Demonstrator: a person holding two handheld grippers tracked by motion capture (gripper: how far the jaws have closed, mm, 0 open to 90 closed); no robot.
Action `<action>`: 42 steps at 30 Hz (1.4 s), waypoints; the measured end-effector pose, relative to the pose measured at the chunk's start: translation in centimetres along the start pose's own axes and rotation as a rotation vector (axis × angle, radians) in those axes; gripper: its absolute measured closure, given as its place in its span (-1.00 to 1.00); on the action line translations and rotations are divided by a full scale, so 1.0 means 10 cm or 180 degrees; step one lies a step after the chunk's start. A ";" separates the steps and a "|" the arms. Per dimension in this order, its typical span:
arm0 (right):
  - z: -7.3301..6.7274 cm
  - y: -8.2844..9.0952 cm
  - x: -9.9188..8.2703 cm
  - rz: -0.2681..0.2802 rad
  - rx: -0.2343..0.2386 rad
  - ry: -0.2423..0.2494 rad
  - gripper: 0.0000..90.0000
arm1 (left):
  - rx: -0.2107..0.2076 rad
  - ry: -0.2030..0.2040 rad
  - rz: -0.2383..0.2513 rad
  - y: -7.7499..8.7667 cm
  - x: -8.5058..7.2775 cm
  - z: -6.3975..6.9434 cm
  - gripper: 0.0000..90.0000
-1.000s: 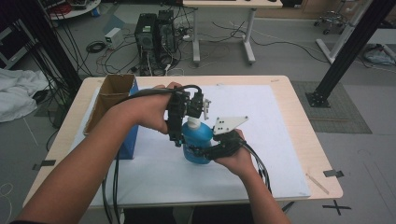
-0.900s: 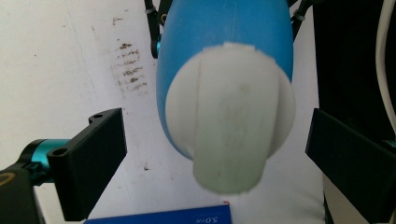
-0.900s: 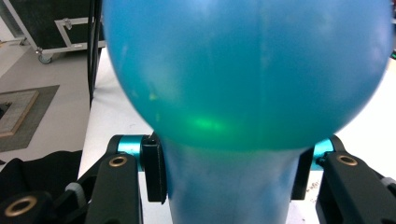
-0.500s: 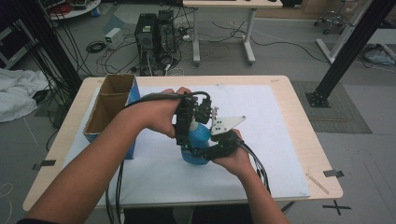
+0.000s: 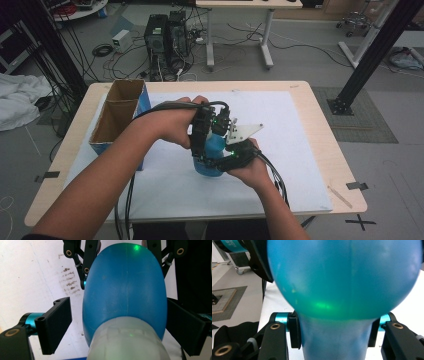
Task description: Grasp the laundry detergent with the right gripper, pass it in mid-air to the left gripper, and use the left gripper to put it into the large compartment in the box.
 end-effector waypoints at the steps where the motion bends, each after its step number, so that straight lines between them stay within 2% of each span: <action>1: 0.00 0.00 0.00 0.0005 0.0000 0.0005 0.02 | 0.0014 -0.0005 0.0002 0.00 0.00 0.00 -0.75; 5: 0.00 0.01 0.01 0.0016 -0.0002 0.0006 0.02 | 0.0044 -0.0022 -0.0005 0.00 0.01 0.00 -0.74; 12: 0.00 0.00 0.01 0.0020 0.0002 0.0005 0.02 | 0.0066 -0.0040 -0.0006 0.00 0.01 0.00 -0.59; 23: 0.01 0.01 0.01 0.0021 -0.0008 0.0034 0.02 | 0.0085 -0.0073 -0.0025 -0.01 0.02 0.01 -0.51; 28: 0.00 0.00 0.02 0.0033 -0.0011 0.0028 0.02 | 0.0090 -0.0041 -0.0008 -0.02 0.03 0.01 -0.47; 33: 0.00 -0.01 0.02 0.0040 -0.0009 0.0048 0.02 | 0.0100 -0.0077 -0.0040 -0.02 0.03 0.02 -0.46; 42: 0.00 0.01 0.03 0.0050 -0.0007 0.0018 0.02 | 0.0107 -0.0085 -0.0054 -0.01 0.03 0.01 -0.42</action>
Point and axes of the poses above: each handheld gripper's, and its own axes: y roughly backward along the jaws, x roughly out of its top, z roughly to its right, the point moved 7 cm from there along -y, roughly forward along the jaws, and after that the axes turned 9 degrees about y, right-handed, at the moved point
